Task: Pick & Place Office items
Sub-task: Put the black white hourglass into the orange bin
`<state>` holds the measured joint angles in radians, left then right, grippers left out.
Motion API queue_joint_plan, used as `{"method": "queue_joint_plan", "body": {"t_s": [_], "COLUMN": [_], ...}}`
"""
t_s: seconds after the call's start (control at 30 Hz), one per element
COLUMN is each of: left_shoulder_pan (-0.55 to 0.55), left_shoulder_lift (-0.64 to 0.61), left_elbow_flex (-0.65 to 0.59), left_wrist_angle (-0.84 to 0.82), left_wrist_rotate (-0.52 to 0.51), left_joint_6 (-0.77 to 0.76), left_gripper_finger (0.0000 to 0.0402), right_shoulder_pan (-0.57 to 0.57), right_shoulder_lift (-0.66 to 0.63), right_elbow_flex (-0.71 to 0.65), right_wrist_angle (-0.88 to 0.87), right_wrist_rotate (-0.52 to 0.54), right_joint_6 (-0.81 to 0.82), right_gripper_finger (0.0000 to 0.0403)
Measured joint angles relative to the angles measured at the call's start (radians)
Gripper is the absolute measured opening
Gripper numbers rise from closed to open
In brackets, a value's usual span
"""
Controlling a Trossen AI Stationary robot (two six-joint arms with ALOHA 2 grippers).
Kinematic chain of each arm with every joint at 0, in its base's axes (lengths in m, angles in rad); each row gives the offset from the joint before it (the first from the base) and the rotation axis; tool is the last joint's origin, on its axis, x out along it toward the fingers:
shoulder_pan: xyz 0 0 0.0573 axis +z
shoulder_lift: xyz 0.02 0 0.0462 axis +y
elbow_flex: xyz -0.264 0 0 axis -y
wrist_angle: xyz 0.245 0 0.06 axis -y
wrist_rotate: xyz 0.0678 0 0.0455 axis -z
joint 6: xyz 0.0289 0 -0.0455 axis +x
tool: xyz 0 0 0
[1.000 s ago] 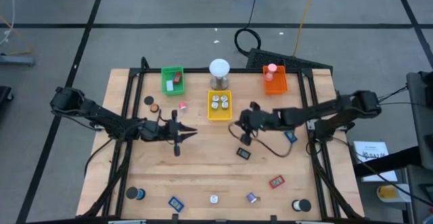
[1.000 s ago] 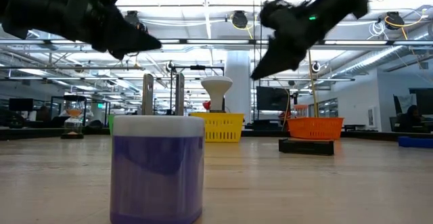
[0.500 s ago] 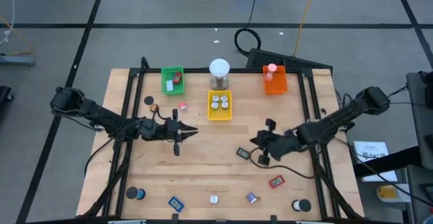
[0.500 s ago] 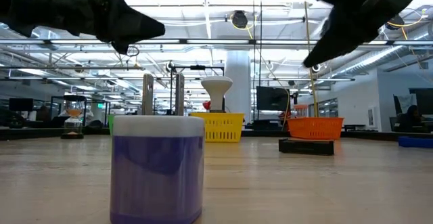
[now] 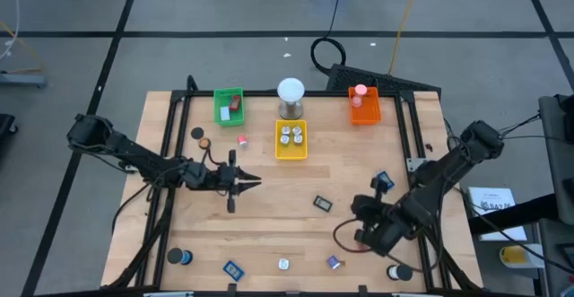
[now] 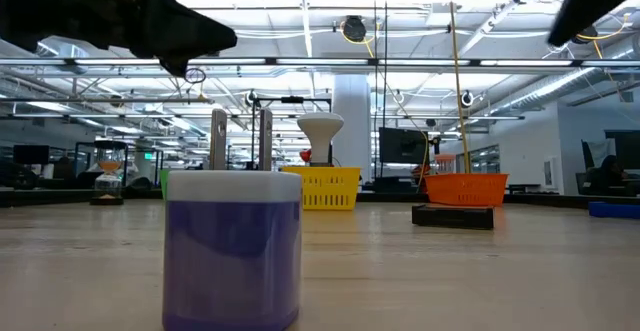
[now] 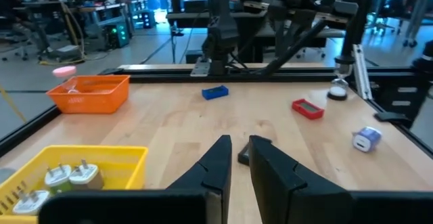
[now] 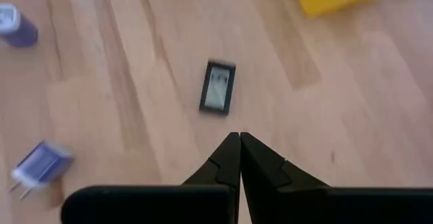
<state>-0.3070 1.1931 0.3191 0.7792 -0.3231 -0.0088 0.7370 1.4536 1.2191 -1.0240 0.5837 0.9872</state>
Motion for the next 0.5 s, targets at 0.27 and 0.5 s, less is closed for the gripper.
{"method": "queue_joint_plan", "body": {"t_s": [0.27, 0.5], "left_shoulder_pan": [-0.022, -0.022], "left_shoulder_lift": [0.0, 0.0], "left_elbow_flex": [0.0, 0.0], "left_wrist_angle": [-0.011, -0.021], "left_wrist_rotate": [0.0, 0.0], "left_joint_6": [0.003, 0.0], "left_gripper_finger": [0.0051, 0.0051], "right_shoulder_pan": [0.152, 0.292], "right_shoulder_lift": [0.206, 0.288], "right_elbow_flex": [0.248, 0.293], "right_wrist_angle": [-0.4, -0.437], "right_wrist_rotate": [-0.226, -0.478], "right_joint_6": [0.362, 0.634], "right_gripper_finger": [0.0002, 0.0037]}}
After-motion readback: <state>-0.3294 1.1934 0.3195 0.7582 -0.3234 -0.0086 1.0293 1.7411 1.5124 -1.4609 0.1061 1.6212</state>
